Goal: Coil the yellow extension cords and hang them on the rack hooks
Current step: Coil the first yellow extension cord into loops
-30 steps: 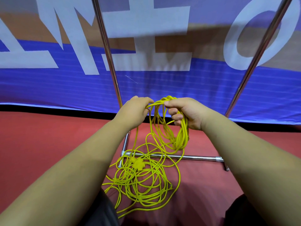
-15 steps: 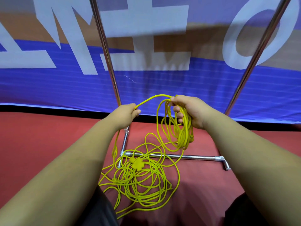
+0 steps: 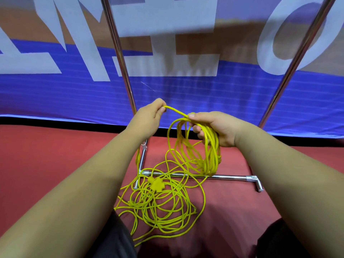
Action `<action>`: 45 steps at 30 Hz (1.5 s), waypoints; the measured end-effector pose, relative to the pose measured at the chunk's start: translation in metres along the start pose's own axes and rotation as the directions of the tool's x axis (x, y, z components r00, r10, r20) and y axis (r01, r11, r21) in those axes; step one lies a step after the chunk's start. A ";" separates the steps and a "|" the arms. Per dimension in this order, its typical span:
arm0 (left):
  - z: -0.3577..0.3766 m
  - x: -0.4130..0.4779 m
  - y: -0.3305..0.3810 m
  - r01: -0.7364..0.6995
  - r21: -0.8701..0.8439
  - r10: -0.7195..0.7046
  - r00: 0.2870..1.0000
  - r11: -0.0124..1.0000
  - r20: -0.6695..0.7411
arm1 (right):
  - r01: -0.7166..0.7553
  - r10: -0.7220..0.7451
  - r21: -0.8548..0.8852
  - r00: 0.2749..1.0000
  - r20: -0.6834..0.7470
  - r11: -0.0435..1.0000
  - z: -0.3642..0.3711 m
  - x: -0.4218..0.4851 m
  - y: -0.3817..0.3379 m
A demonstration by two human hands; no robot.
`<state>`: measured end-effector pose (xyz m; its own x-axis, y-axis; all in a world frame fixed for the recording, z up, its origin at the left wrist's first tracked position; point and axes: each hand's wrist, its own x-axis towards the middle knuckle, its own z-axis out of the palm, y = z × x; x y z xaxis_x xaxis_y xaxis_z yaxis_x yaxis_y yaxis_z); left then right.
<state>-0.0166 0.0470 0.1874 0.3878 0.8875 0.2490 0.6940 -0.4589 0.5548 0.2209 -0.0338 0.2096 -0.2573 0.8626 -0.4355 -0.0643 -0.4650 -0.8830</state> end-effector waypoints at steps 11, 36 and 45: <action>-0.004 0.006 -0.021 0.189 -0.124 -0.203 0.973 0.974 -0.112 | -0.012 0.009 0.048 0.998 0.065 0.999 0.012 -0.006 -0.003; 0.012 -0.031 -0.075 0.309 0.337 -0.450 0.722 0.889 0.525 | 0.444 -0.151 0.487 0.835 -0.529 0.752 -0.048 -0.010 -0.016; 0.015 -0.017 0.005 0.091 0.254 -0.173 0.931 0.963 0.322 | 0.358 -0.154 0.346 0.854 -0.497 0.867 -0.027 -0.006 -0.004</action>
<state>-0.0107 0.0286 0.1739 0.4363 0.8919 -0.1193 0.8576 -0.3720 0.3553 0.2486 -0.0318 0.2116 0.2693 0.9074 -0.3225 -0.4820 -0.1630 -0.8609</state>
